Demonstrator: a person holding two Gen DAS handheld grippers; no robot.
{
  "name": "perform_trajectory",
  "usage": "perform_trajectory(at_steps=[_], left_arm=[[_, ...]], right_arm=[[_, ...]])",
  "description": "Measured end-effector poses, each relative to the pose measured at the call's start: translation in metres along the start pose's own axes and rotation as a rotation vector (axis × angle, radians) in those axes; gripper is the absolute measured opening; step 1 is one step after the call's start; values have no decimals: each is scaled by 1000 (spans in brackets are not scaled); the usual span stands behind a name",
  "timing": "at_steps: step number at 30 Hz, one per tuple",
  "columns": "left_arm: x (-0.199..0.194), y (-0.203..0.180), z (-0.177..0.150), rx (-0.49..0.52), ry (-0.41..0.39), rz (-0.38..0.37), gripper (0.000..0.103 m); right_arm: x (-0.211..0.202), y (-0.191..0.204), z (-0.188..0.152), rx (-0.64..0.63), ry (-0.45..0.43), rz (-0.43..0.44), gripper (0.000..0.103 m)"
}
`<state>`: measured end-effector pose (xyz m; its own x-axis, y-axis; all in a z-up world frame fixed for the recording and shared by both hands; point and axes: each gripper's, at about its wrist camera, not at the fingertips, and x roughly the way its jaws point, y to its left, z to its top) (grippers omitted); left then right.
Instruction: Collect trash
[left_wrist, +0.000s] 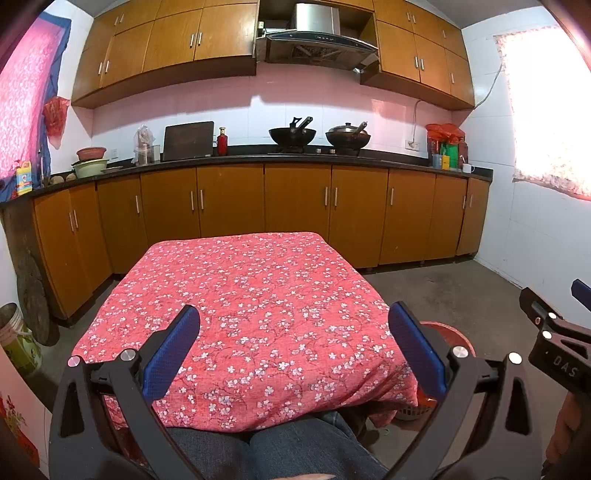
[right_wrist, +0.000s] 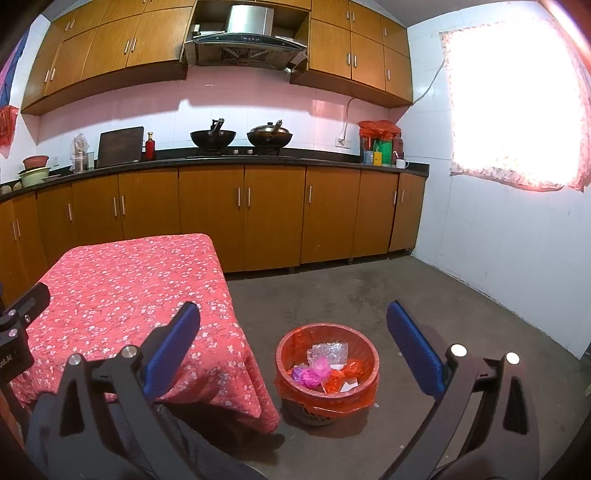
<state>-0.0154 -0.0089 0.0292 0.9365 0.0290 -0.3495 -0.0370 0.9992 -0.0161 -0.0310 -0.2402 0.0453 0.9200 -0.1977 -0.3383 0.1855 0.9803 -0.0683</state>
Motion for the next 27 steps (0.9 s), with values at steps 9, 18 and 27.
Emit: perform_trajectory(at_steps=[9,18,27], left_arm=[[0,0,0,-1,3,-1,101],[0,-1,-1,2,5,-3,101],[-1,-1,-1,1,6,-2,101]], right_arm=[[1,0,1,9,6,2,99],[2,-1,1,9,7,2,99],[2,-2,1,10,7,2,99]])
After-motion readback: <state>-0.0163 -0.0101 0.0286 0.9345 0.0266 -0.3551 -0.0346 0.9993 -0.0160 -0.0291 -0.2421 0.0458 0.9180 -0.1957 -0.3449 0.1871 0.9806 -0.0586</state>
